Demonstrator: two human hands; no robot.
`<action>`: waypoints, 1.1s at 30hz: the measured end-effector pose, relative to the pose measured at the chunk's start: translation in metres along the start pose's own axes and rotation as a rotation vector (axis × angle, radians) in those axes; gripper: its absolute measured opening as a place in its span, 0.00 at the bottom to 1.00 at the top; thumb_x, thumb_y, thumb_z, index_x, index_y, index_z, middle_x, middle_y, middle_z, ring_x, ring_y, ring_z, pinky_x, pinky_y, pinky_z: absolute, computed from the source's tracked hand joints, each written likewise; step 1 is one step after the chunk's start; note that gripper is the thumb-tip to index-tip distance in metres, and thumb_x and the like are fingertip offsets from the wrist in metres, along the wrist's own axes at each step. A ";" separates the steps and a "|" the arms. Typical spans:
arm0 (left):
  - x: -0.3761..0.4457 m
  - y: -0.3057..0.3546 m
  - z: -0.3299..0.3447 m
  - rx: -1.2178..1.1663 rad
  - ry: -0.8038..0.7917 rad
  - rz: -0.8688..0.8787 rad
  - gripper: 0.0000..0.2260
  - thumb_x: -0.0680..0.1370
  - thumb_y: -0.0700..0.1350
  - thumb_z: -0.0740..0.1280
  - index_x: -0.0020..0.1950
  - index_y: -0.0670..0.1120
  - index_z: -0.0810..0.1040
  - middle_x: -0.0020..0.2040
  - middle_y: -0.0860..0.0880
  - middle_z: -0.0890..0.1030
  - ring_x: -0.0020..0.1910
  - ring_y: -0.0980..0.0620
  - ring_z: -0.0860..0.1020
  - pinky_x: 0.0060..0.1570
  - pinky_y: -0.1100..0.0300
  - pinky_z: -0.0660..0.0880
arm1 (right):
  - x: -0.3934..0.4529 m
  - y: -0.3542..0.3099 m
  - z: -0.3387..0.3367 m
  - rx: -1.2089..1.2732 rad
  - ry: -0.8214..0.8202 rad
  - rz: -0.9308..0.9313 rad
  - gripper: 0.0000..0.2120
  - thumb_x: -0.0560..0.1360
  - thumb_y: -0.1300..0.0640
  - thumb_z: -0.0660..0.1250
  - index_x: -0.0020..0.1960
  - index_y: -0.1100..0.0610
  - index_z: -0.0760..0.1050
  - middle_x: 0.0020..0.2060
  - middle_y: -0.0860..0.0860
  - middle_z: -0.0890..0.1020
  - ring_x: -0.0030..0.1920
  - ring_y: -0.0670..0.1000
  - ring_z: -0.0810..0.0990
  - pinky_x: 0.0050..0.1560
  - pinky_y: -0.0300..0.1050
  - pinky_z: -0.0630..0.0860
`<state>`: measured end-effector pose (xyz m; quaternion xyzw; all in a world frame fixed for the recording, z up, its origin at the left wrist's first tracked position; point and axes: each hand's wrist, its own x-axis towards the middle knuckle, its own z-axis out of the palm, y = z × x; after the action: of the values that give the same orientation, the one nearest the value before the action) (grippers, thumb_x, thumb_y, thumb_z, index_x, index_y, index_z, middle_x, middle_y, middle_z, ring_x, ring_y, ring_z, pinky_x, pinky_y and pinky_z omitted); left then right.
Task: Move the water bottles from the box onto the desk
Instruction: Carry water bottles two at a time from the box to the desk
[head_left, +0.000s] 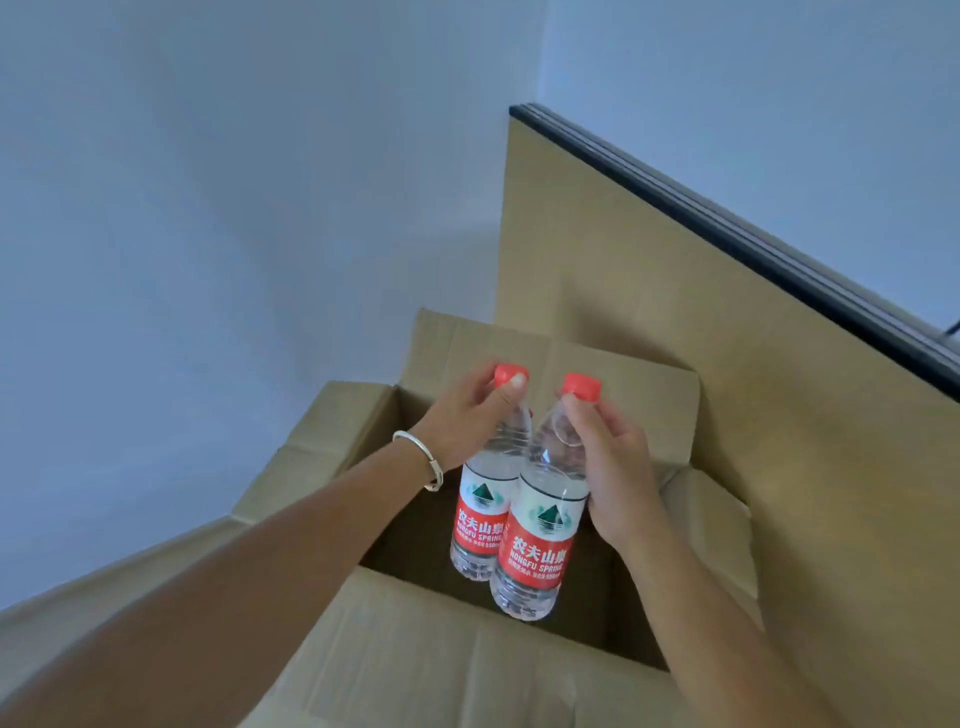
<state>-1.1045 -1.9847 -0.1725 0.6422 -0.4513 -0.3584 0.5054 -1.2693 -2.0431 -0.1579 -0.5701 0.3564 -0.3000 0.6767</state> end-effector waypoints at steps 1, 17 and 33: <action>-0.013 0.011 -0.003 -0.017 0.075 -0.013 0.15 0.82 0.55 0.61 0.55 0.44 0.75 0.42 0.44 0.80 0.43 0.48 0.81 0.52 0.45 0.80 | -0.004 -0.011 0.008 0.025 -0.044 -0.029 0.12 0.79 0.53 0.66 0.48 0.63 0.77 0.35 0.52 0.83 0.38 0.51 0.84 0.41 0.44 0.80; -0.256 0.073 -0.121 -0.440 0.754 -0.110 0.20 0.80 0.58 0.64 0.45 0.40 0.75 0.37 0.44 0.81 0.40 0.43 0.82 0.48 0.43 0.80 | -0.115 -0.061 0.210 -0.199 -0.550 -0.181 0.16 0.80 0.48 0.64 0.43 0.60 0.78 0.36 0.53 0.84 0.42 0.61 0.84 0.51 0.66 0.81; -0.560 -0.014 -0.278 -0.342 1.422 -0.240 0.22 0.74 0.66 0.65 0.32 0.49 0.79 0.38 0.47 0.82 0.40 0.45 0.81 0.50 0.41 0.81 | -0.302 0.023 0.500 -0.397 -1.074 -0.198 0.17 0.78 0.43 0.66 0.42 0.56 0.79 0.38 0.53 0.84 0.42 0.56 0.85 0.51 0.63 0.82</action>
<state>-1.0344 -1.3659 -0.1193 0.6764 0.1203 0.0259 0.7262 -1.0276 -1.5152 -0.0905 -0.7890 -0.0423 0.0419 0.6115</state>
